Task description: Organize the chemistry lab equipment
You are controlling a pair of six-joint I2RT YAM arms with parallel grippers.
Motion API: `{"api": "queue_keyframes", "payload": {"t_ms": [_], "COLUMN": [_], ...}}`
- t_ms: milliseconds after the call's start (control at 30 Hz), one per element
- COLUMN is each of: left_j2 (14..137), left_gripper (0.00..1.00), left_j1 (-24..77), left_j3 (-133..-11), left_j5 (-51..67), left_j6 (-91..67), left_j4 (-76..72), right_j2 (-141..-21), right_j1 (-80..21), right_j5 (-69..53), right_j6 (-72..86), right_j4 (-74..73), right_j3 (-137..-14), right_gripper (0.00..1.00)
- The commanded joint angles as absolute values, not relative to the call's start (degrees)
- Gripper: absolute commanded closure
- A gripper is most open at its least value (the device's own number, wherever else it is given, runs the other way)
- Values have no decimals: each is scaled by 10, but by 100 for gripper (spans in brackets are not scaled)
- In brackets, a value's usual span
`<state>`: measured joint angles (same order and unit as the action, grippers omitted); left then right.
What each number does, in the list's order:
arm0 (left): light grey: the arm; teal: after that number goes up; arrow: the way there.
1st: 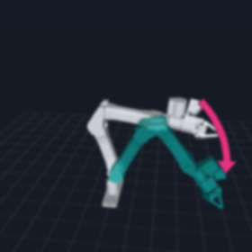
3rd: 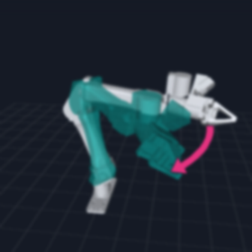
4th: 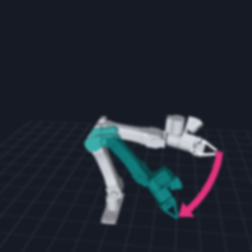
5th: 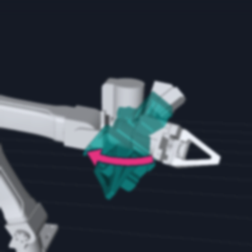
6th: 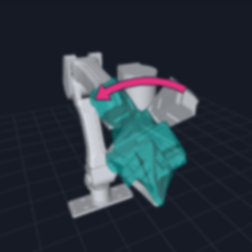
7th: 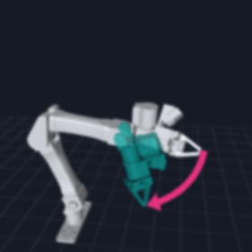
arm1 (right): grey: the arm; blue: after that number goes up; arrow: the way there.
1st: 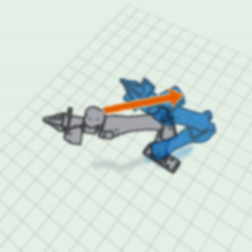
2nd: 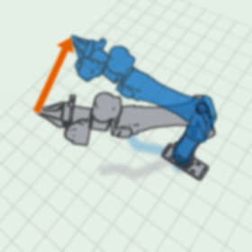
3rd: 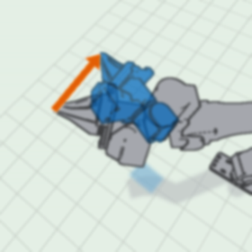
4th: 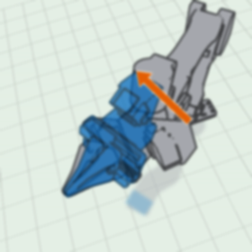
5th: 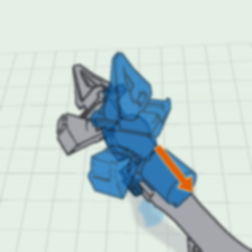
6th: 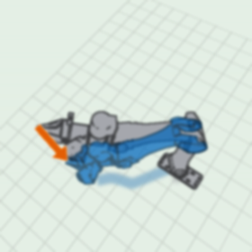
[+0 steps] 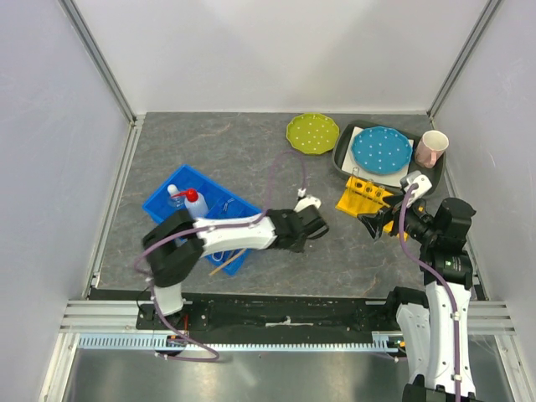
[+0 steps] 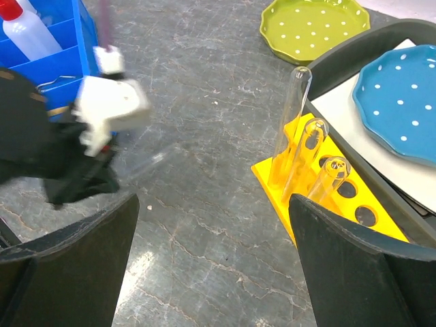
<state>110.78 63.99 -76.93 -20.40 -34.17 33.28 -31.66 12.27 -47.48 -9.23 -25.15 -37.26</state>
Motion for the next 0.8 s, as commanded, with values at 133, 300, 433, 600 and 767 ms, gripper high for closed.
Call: {"api": "queue_keyframes", "payload": {"t_ms": [133,300,433,600,767], "left_j2": [820,735,722,736,760], "left_gripper": [87,87,87,87,87], "left_j1": [663,671,683,699,712], "left_j3": [-488,-423,-416,-439,-472], "left_j5": [-138,-118,-98,-92,-88], "left_j6": [-254,-241,-236,-224,-208], "left_j4": [-18,-104,-150,-176,-176], "right_j2": [-431,-581,-669,-719,-737], "right_j1": [126,125,92,27,4], "right_j5": [-532,-671,-705,-683,-655], "right_j6": [-196,-357,-493,-489,-459], "right_j4": [-343,-599,-791,-820,-797], "right_j3": [-472,-602,-696,-713,-716], "right_gripper": [2,2,2,2,2]}}
